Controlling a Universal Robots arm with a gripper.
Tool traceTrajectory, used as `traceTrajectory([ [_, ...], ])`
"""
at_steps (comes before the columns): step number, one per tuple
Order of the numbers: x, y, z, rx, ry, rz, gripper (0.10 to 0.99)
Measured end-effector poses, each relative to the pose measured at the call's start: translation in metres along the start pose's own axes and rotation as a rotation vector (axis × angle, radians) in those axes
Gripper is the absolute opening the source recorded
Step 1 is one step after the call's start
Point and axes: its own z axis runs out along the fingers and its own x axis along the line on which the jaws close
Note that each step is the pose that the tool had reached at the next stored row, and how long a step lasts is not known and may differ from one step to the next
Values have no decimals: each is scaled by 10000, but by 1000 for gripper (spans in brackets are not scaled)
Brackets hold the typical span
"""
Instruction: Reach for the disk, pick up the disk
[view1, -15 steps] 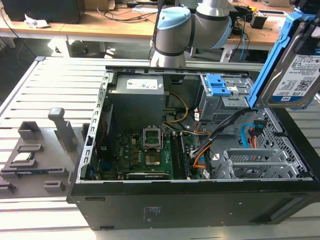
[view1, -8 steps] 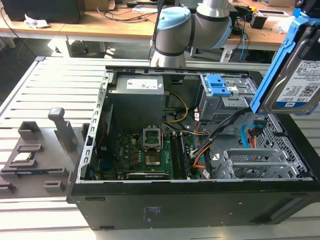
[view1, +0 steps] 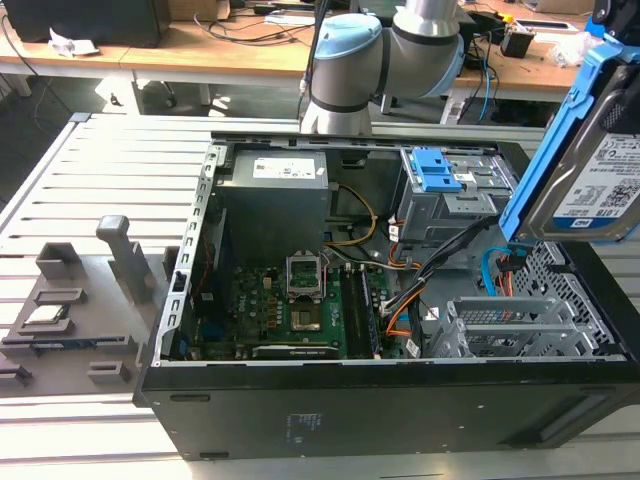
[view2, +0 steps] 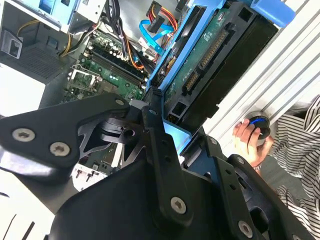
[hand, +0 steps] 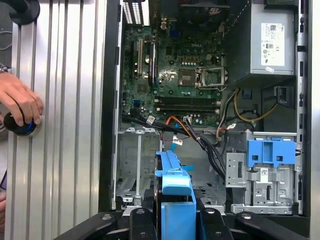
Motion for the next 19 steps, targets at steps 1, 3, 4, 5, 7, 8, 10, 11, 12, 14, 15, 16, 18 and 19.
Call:
traceTrajectory([
  [1,8,35,2,1,-1,2,369],
  [3,27,92,5,1,0,2,369],
  [4,43,100,5,1,2,1,369],
  [5,73,107,6,1,0,1,369],
  [7,145,119,8,1,-2,1,369],
  [8,165,122,8,1,-2,0,369],
  [10,225,132,9,1,-2,1,369],
  [11,246,134,10,1,-3,1,369],
  [12,265,137,10,1,-3,1,369],
  [14,307,141,11,1,-3,0,369],
  [15,346,145,11,1,-2,1,369],
  [16,369,147,11,1,-2,1,369],
  [18,438,152,13,1,-3,1,369],
  [19,456,153,13,1,-3,1,369],
])
